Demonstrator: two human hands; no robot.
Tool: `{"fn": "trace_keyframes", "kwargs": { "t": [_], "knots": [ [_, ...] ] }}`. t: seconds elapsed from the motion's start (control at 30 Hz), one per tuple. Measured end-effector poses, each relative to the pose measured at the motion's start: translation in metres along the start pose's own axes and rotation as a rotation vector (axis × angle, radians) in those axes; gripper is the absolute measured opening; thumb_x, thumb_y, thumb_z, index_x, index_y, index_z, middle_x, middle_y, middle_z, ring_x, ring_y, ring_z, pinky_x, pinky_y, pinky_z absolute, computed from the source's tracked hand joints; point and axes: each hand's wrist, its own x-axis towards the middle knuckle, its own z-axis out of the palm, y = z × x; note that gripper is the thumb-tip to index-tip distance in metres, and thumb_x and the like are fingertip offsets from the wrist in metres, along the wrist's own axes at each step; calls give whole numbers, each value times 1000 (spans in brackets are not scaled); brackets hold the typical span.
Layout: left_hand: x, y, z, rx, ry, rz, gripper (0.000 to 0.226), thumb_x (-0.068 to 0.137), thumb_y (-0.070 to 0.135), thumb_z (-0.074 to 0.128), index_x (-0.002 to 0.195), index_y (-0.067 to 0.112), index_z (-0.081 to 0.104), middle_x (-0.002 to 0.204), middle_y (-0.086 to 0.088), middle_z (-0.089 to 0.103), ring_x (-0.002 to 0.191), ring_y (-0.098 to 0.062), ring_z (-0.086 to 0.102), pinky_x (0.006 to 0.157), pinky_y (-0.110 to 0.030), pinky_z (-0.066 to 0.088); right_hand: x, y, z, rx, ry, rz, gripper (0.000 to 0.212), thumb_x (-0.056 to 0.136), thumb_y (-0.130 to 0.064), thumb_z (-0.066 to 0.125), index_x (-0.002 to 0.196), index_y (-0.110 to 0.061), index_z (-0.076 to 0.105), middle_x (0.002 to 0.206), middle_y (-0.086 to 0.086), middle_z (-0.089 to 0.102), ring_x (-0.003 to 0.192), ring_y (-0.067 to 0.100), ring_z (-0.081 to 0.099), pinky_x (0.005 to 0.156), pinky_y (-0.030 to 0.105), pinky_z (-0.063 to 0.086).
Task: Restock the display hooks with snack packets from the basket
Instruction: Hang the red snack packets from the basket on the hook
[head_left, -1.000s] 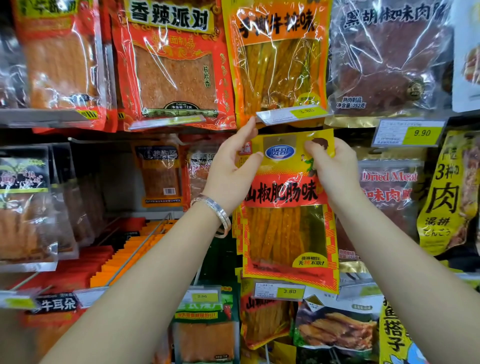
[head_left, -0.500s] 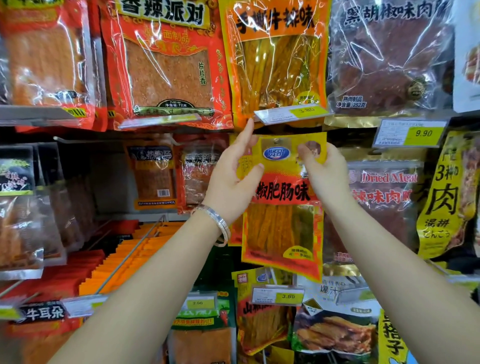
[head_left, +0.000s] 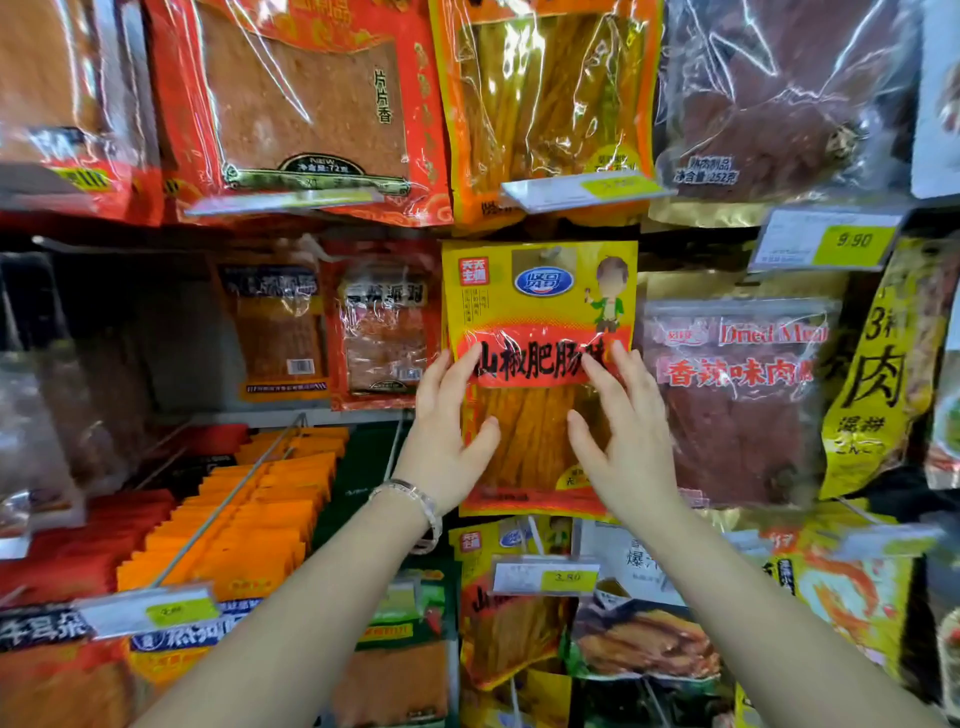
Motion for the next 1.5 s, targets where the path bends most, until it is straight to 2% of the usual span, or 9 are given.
{"fn": "trace_keyframes", "kwargs": {
  "t": [0.27, 0.37, 0.53, 0.77, 0.97, 1.1, 1.23, 1.3, 1.5],
  "knots": [
    [11, -10, 0, -65, -102, -52, 91, 87, 18, 59, 142, 53, -3, 147, 2, 26, 83, 40, 24, 78, -8, 32, -2, -6, 24, -127, -344, 74, 74, 91, -31, 57, 152, -21, 16, 159, 8, 9, 145, 27, 15, 113, 41, 22],
    [9, -10, -4, -105, -146, -32, 88, 87, 19, 59, 143, 52, 1, 149, 0, 22, 99, 29, 24, 97, -17, 27, -6, -13, 24, -92, -322, 136, 64, 91, -28, 57, 148, -19, 30, 156, 8, 23, 141, 26, 25, 111, 40, 26],
    [-18, -7, -7, -188, -26, -85, 40, 88, 23, 61, 124, 37, 53, 149, 6, 19, 133, -1, 19, 109, -24, 18, -28, -27, 16, 22, -126, 213, 35, 87, -17, 63, 121, -14, 59, 116, 3, 61, 110, 25, 57, 94, 37, 44],
    [-113, -5, -29, -287, 88, -56, 19, 87, 9, 55, 97, 24, 61, 103, 5, 55, 93, 9, 51, 77, -6, 40, -105, -72, -1, 395, -143, 344, 21, 88, -11, 55, 103, -25, 51, 84, -15, 55, 70, -7, 52, 65, 6, 36],
    [-293, -44, -25, -320, -261, -665, 16, 88, -6, 54, 102, -4, 61, 100, -12, 62, 83, -1, 57, 72, -4, 40, -249, -107, -8, 472, -568, 592, 24, 87, 3, 58, 108, -8, 54, 89, 10, 58, 70, -1, 51, 68, 7, 38],
    [-450, -55, -35, -276, -444, -1207, 17, 97, 13, 47, 83, 15, 58, 88, -7, 55, 79, -15, 54, 72, -23, 41, -364, -138, -24, 425, -851, 871, 20, 89, -3, 60, 109, -6, 59, 86, 1, 58, 69, 0, 54, 60, 8, 39],
    [-585, -23, -61, -319, -366, -1679, 15, 96, 10, 47, 82, 13, 52, 86, -10, 51, 65, -15, 48, 51, -22, 37, -465, -170, -42, 307, -1202, 1056, 20, 89, -1, 56, 109, 3, 59, 91, 13, 59, 86, 28, 60, 66, 23, 40],
    [-636, -2, -74, -369, -332, -1805, 15, 94, 7, 49, 81, 10, 54, 84, -11, 53, 66, -18, 50, 61, -24, 43, -503, -185, -52, 227, -1425, 1061, 21, 91, -6, 56, 109, 2, 59, 102, 19, 63, 96, 35, 62, 73, 27, 42],
    [-715, 4, -131, -383, 146, -1975, 10, 93, 8, 51, 97, 8, 60, 80, -7, 60, 66, -17, 55, 44, -14, 43, -555, -241, -46, 88, -1996, 743, 25, 91, -17, 55, 108, 1, 62, 111, 21, 64, 105, 32, 60, 86, 36, 45]
  ]
}}
